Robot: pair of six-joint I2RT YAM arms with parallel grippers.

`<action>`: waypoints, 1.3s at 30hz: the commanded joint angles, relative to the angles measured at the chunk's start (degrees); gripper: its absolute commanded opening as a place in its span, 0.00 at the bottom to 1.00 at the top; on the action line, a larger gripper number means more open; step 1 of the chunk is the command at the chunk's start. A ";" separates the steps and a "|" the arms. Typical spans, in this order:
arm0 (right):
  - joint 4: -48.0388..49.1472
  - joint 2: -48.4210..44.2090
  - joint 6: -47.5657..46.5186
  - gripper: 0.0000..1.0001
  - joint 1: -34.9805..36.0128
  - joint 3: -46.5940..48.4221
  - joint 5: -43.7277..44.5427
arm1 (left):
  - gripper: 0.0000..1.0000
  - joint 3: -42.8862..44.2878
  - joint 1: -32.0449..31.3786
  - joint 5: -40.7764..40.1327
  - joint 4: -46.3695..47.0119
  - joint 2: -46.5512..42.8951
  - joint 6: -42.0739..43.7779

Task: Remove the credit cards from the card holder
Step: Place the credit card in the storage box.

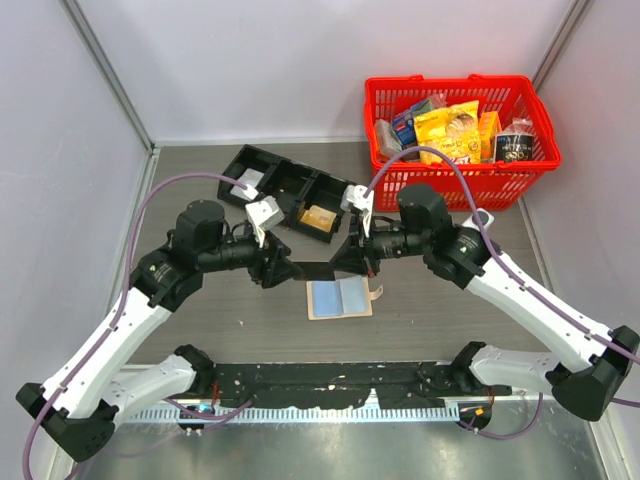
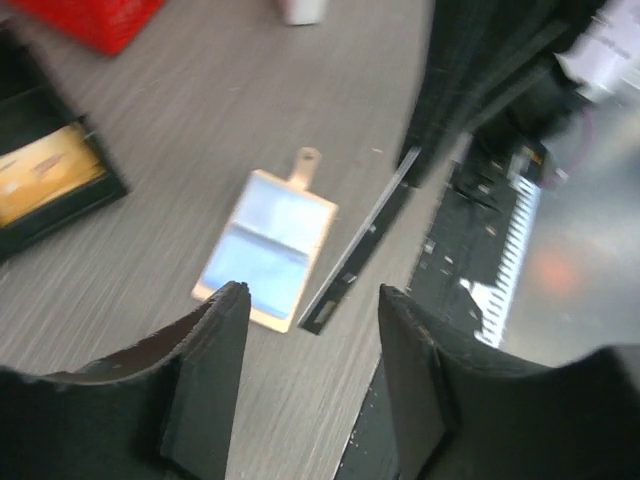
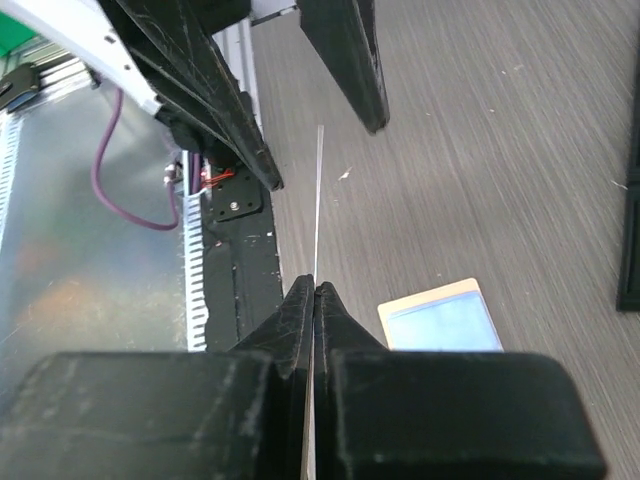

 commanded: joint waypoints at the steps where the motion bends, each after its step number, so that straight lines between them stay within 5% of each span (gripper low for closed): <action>1: 6.42 1.97 4.74 0.01 -1.69 -1.39 5.06 | 0.63 -3.71 -0.06 -25.45 8.16 -2.93 -9.31; 6: 21.68 0.58 18.88 0.01 -6.08 -7.54 6.92 | 0.71 -12.67 0.20 -36.40 19.47 -8.46 -19.85; 12: 38.22 -1.98 30.68 0.01 -9.69 -16.94 4.19 | 0.72 -22.87 1.16 -33.51 33.02 -12.78 -31.64; 18: 40.62 -2.07 34.56 0.01 -9.78 -19.77 10.59 | 0.72 -28.06 2.84 -31.56 42.10 -15.06 -37.98; 26: 36.93 12.24 28.07 0.01 -9.69 -9.86 14.73 | 0.72 -24.82 2.84 -36.40 31.30 -14.80 -34.73; 39: 37.71 44.76 17.08 0.01 -9.69 16.07 17.64 | 0.76 -17.78 2.93 -57.05 5.20 -15.15 -31.38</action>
